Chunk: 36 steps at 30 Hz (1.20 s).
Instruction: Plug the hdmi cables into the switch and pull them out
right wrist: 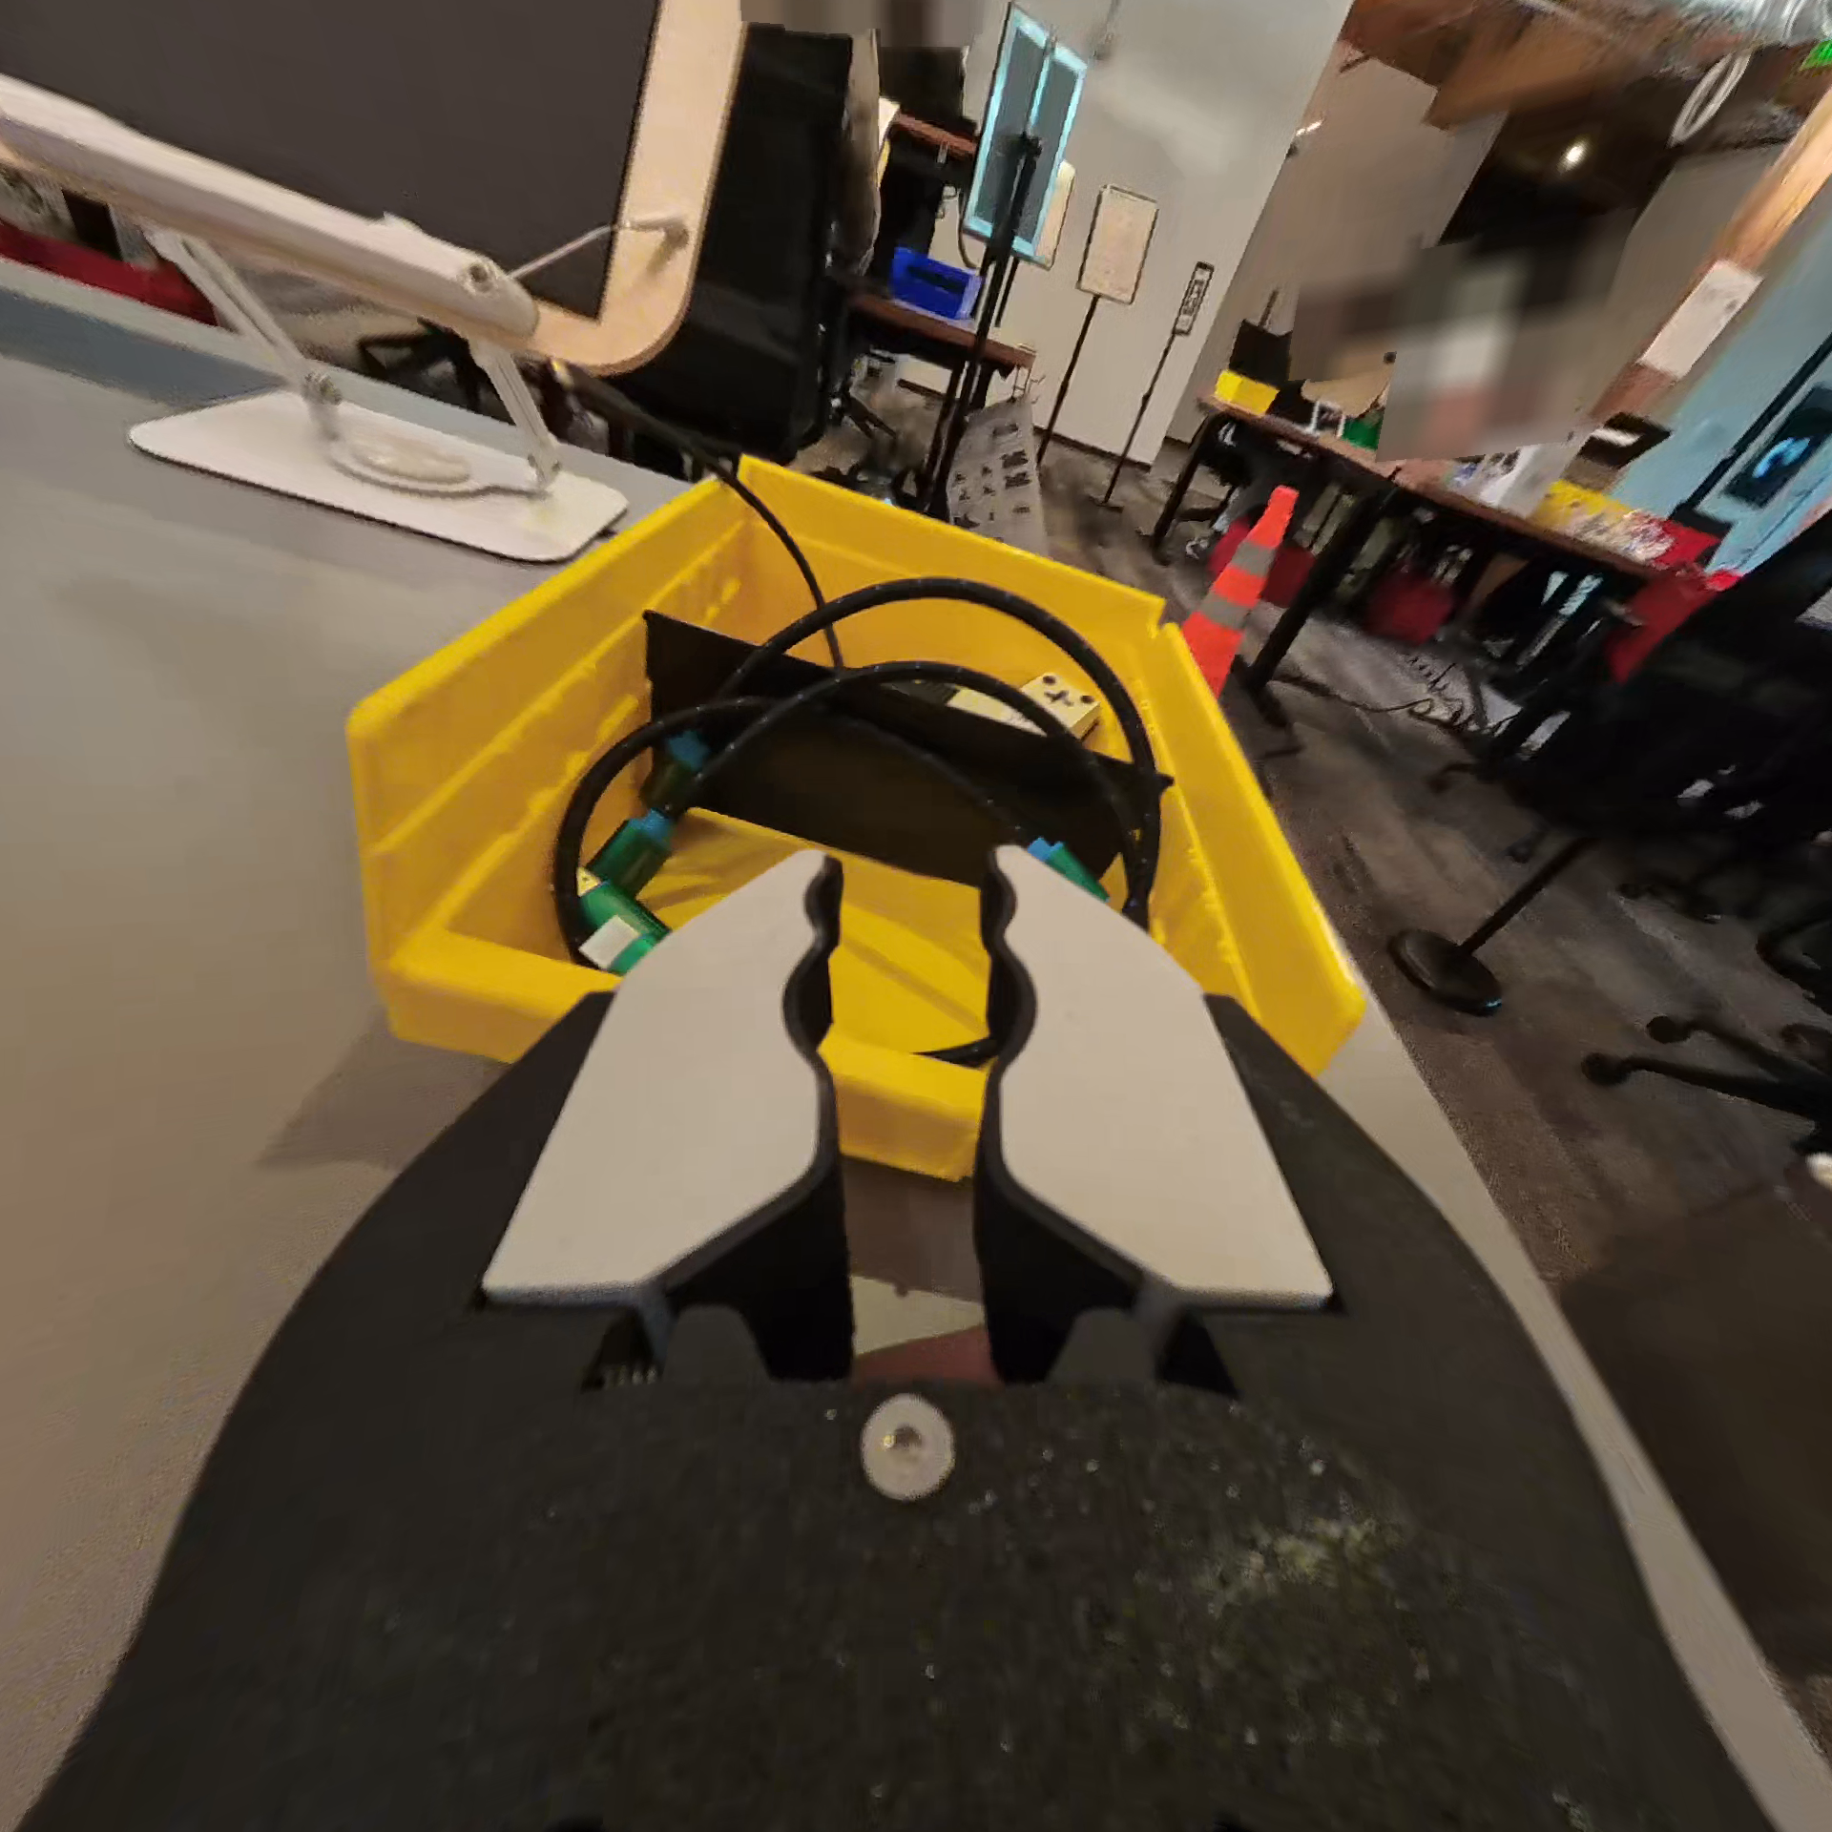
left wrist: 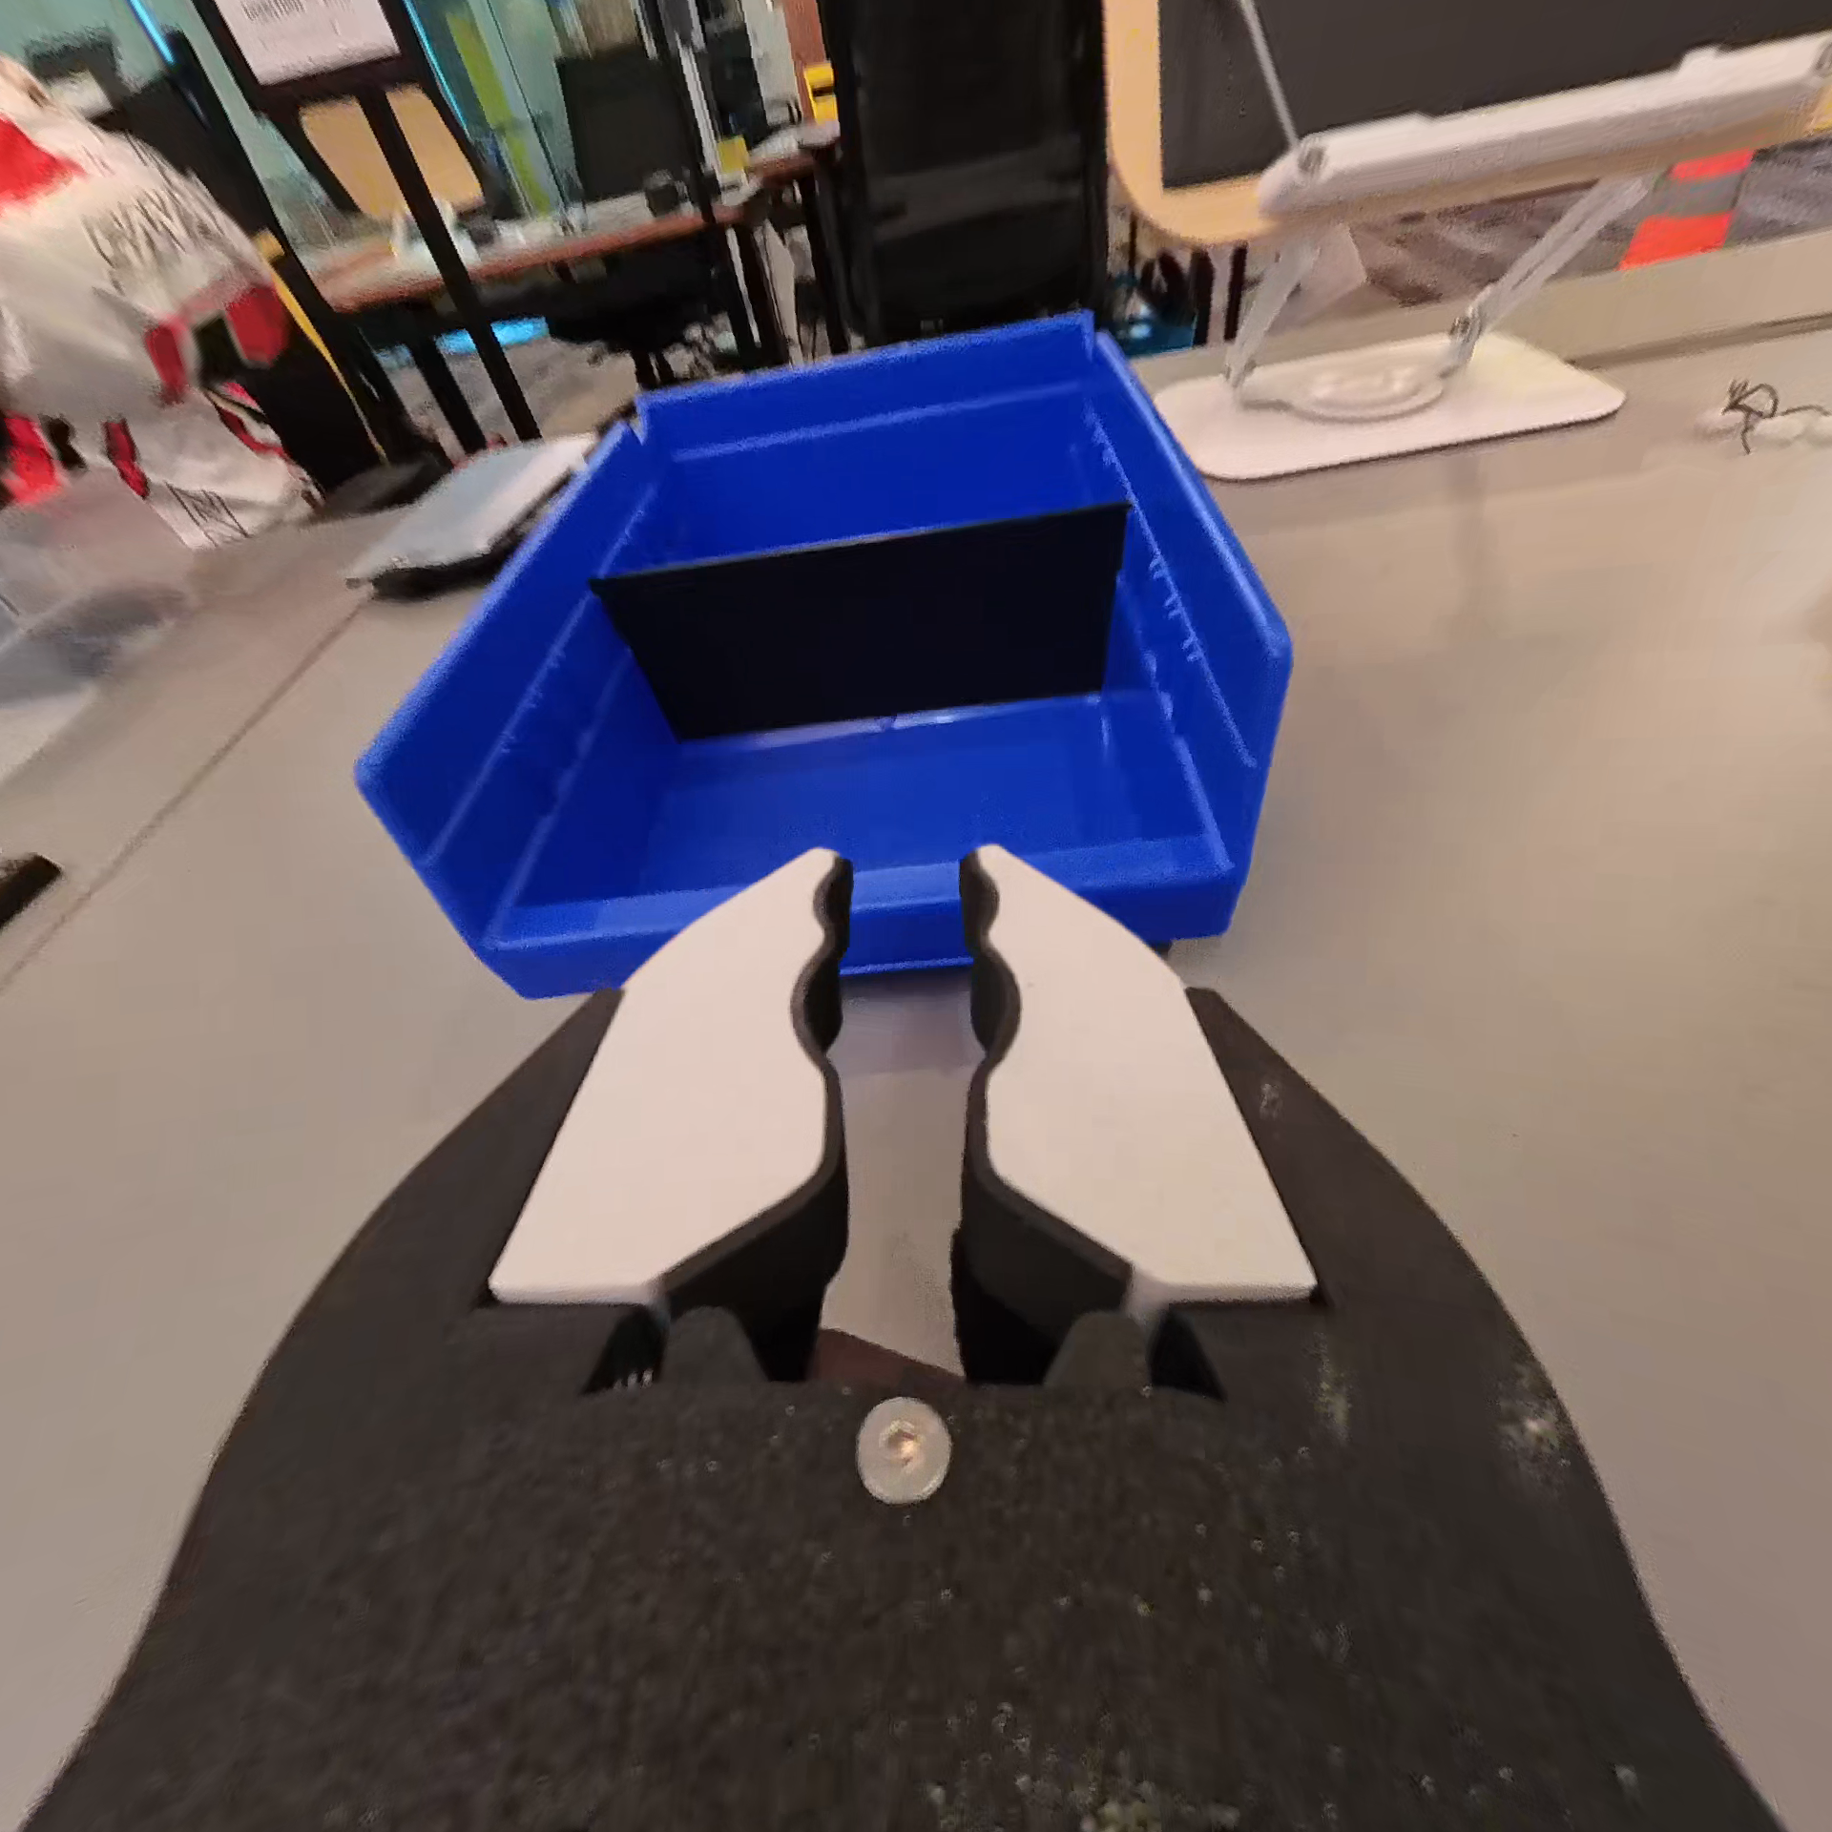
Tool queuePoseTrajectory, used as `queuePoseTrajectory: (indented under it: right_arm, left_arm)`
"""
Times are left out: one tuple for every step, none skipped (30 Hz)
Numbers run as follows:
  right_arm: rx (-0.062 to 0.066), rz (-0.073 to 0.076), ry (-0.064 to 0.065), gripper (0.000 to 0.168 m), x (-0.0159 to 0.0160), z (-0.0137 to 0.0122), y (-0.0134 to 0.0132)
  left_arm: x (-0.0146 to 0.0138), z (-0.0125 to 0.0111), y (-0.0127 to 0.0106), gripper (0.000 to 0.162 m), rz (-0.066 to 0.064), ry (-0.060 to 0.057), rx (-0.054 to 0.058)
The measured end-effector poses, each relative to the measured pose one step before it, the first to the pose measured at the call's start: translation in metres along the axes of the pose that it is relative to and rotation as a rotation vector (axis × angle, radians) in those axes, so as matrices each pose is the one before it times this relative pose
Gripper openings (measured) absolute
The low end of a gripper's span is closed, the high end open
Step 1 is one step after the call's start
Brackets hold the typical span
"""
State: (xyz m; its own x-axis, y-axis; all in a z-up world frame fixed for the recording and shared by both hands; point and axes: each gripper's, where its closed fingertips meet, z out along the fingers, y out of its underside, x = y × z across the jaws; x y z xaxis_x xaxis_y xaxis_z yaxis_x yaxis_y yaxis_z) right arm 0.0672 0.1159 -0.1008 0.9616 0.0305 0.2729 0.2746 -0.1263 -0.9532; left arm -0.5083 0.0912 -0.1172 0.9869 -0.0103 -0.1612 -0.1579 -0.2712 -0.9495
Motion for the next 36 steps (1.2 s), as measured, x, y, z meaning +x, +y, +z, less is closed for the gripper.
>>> queuePoseTrajectory:
  right_arm:
    - [0.0030,0.0445,-0.0158,0.025,-0.00070,-0.00065,0.00048]
    - [0.0095,0.0553,-0.0211,0.025,-0.00193,-0.00219,-0.00200]
    - [0.0152,0.0523,-0.0230,0.025,-0.00317,-0.00247,-0.00253]
    - [0.0045,0.0345,-0.0238,0.025,-0.00433,-0.00157,0.00008]
    - [-0.0189,0.0094,-0.0160,0.025,-0.00371,0.00000,0.00432]
    - [-0.0318,-0.0146,-0.0012,0.026,-0.00168,0.00062,0.00593]
    - [-0.0261,-0.0323,0.0077,0.028,0.00002,0.00050,0.00466]
    - [-0.0178,-0.0376,0.0054,0.028,0.00008,0.00026,0.00317]
    - [-0.0170,-0.0260,0.0040,0.028,0.00012,-0.00014,0.00282]
    - [-0.0107,0.0003,0.0016,0.027,0.00011,-0.00035,0.00190]
    - [0.0023,0.0303,-0.0120,0.025,-0.00129,-0.00021,0.00071]
    - [0.0046,0.0540,-0.0288,0.024,-0.00289,0.00035,0.00041]
    - [0.0005,0.0623,-0.0332,0.026,-0.00261,0.00013,0.00028]
    - [0.0008,0.0527,-0.0311,0.028,-0.00195,-0.00027,-0.00044]
    - [-0.0003,0.0369,-0.0225,0.031,-0.00103,-0.00093,-0.00034]
    - [-0.0017,0.0217,-0.0068,0.031,0.00074,-0.00164,0.00030]
    - [0.0005,0.0099,-0.0022,0.031,0.00056,-0.00201,0.00046]
    - [-0.0024,0.0012,-0.0042,0.031,-0.00047,-0.00166,0.00116]
    - [-0.0071,-0.0033,0.0029,0.031,0.00007,-0.00136,0.00170]
    - [-0.0077,-0.0088,0.0056,0.031,0.00027,-0.00052,0.00152]
    - [-0.0070,-0.0101,0.0047,0.031,-0.00012,0.00022,0.00138]
    - [-0.0079,-0.0068,0.0021,0.031,-0.00049,0.00079,0.00130]
    - [-0.0099,-0.0061,-0.0009,0.031,-0.00092,0.00120,0.00201]
    - [-0.0133,-0.0094,-0.0034,0.032,-0.00127,0.00108,0.00262]
    - [-0.0147,-0.0113,0.0027,0.032,-0.00055,0.00052,0.00249]
    - [-0.0044,-0.0091,0.0045,0.032,-0.00031,-0.00040,0.00099]
    - [0.0065,-0.0059,-0.0006,0.032,-0.00086,-0.00101,-0.00085]
    - [0.0085,-0.0002,0.0012,0.032,-0.00051,-0.00136,-0.00131]
    - [0.0073,0.0002,-0.0008,0.032,-0.00028,-0.00141,-0.00110]
    - [0.0027,-0.0035,0.0006,0.032,0.00028,-0.00113,-0.00017]
    - [-0.0030,-0.0064,0.0029,0.032,0.00082,-0.00075,0.00075]
    - [-0.0047,-0.0050,0.0015,0.033,0.00075,-0.00033,0.00113]
    - [-0.0020,0.0001,-0.0061,0.034,-0.00064,-0.00034,0.00042]
    - [0.0033,0.0024,-0.0176,0.037,-0.00311,-0.00010,-0.00084]
    - [0.0075,-0.0033,-0.0320,0.041,-0.00717,0.00059,-0.00152]
    - [0.0039,-0.0141,-0.0587,0.044,-0.01364,0.00217,-0.00056]
  left_arm:
    - [0.00313,0.00372,0.00230,0.020,-0.0266,0.0249,-0.0217]
    - [0.00589,0.00289,0.00037,0.020,-0.0251,0.0418,-0.0075]
    - [0.00374,0.00230,0.00062,0.020,-0.0117,0.0246,-0.0059]
    - [0.00102,0.00169,0.00167,0.020,0.0047,0.0015,-0.0130]
    - [-0.00065,0.00066,0.00085,0.020,0.0132,-0.0115,-0.0099]
    - [-0.00032,-0.00004,-0.00122,0.020,0.0080,-0.0101,0.0050]
    - [0.00191,-0.00010,-0.00184,0.020,-0.0014,0.0059,0.0086]
    - [0.00274,0.00035,-0.00059,0.020,-0.0086,0.0129,0.0018]
    - [0.00304,0.00052,0.00088,0.020,-0.0093,0.0168,-0.0044]
    - [0.00245,0.00077,0.00223,0.020,-0.0055,0.0144,-0.0109]
    - [-0.00004,0.00030,0.00180,0.020,-0.0020,-0.0013,-0.0092]
    - [-0.00114,-0.00018,0.00108,0.020,0.0004,-0.0079,-0.0056]
    - [-0.00067,-0.00032,0.00106,0.019,-0.0005,-0.0034,-0.0048]
    - [-0.00070,-0.00054,0.00123,0.019,-0.0088,-0.0033,-0.0031]
    - [-0.00105,-0.00085,0.00089,0.019,-0.0156,-0.0043,-0.0014]
    - [-0.00043,-0.00072,0.00078,0.019,-0.0081,0.0002,-0.0024]
    - [-0.00043,-0.00023,0.00096,0.019,0.0088,-0.0018,-0.0035]
    - [-0.00305,0.00005,0.00044,0.018,0.0180,-0.0213,-0.0024]
    - [-0.00368,0.00017,0.00029,0.018,0.0158,-0.0278,-0.0050]
    - [-0.00162,0.00031,0.00006,0.017,0.0104,-0.0149,-0.0041]
    - [-0.00052,0.00035,-0.00070,0.017,-0.0001,-0.0055,0.0042]
    - [0.00065,0.00003,-0.00087,0.017,-0.0129,0.0052,0.0042]
    - [0.00131,-0.00008,0.00005,0.017,-0.0151,0.0120,-0.0022]
    - [0.00091,-0.00007,0.00043,0.017,-0.0050,0.0089,-0.0035]
    - [0.00039,0.00022,0.00168,0.017,0.0054,0.0041,-0.0081]
    - [-0.00062,0.00013,0.00237,0.017,0.0098,-0.0059,-0.0131]
    - [-0.00165,-0.00041,0.00098,0.017,0.0094,-0.0139,-0.0059]
    - [-0.00075,-0.00120,-0.00092,0.017,0.0071,-0.0069,0.0037]
    - [0.00082,-0.00134,-0.00153,0.017,0.0041,0.0037,0.0081]
    - [0.00059,-0.00100,-0.00090,0.017,0.0009,0.0021,0.0061]
    - [0.00012,-0.00053,-0.00002,0.017,-0.0021,-0.0010,0.0001]
    - [0.00057,-0.00047,0.00044,0.017,-0.0057,0.0020,-0.0034]
    - [0.00147,-0.00048,0.00016,0.017,-0.0068,0.0067,-0.0009]
    - [0.00148,-0.00038,0.00001,0.017,-0.0020,0.0070,0.0020]
    - [0.00117,-0.00042,-0.00008,0.017,0.0040,0.0033,0.0025]
    - [0.00243,-0.00006,-0.00058,0.017,0.0079,0.0099,0.0042]
